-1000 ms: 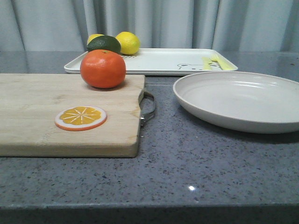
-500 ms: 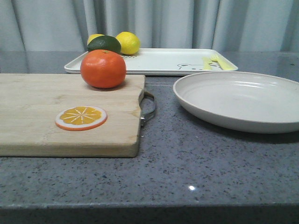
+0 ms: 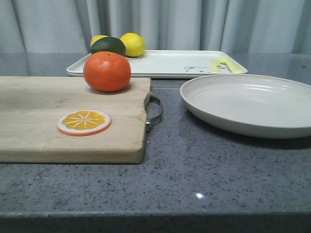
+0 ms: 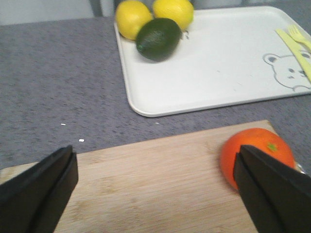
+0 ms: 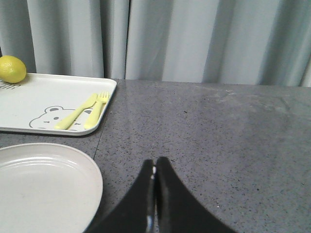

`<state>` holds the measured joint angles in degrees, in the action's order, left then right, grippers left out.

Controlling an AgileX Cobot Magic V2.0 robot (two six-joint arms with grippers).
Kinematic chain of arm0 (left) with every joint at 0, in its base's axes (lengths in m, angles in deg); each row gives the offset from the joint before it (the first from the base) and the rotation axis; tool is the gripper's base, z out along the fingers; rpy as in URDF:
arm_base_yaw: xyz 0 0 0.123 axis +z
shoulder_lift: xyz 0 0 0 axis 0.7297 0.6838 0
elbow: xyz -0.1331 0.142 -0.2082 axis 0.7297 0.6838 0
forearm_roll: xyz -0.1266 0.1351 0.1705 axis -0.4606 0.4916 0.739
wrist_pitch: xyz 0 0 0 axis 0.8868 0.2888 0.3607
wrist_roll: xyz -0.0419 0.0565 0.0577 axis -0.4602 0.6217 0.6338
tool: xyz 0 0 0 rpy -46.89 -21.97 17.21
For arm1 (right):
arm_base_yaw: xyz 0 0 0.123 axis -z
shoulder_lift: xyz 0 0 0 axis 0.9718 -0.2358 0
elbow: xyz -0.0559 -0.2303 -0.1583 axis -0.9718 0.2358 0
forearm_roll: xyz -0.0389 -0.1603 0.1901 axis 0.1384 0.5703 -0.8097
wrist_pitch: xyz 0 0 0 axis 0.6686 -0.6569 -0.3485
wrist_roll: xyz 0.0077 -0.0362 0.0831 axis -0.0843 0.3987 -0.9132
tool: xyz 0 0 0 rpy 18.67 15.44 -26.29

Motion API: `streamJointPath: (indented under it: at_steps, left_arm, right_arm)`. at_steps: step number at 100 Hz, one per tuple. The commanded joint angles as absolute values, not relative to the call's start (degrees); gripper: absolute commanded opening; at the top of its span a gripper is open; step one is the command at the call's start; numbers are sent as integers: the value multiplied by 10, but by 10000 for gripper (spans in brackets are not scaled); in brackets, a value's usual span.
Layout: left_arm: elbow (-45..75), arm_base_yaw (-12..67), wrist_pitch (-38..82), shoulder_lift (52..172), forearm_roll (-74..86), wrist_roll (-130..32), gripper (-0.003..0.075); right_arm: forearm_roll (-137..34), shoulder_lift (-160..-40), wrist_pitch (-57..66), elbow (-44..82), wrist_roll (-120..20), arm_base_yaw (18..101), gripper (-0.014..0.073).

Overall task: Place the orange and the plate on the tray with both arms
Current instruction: 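Lower the left gripper over the orange on the cutting board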

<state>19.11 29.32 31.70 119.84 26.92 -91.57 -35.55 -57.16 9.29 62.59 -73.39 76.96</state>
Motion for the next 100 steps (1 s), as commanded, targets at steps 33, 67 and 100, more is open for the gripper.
streamJointPath:
  at_steps: [33,67,100]
  left_arm:
    - [-18,200,432,1363,218,-915,662]
    - [-130,200,567,1474,172,-915,662]
    - [-163,200,592,1534,176,-914,662]
  right_arm:
    - [-350,-582,134,606,-734,774,-57]
    - [-350,-582,134,606,-734,774,-57]
    - [-350,-582,133,606,-734,774,-57]
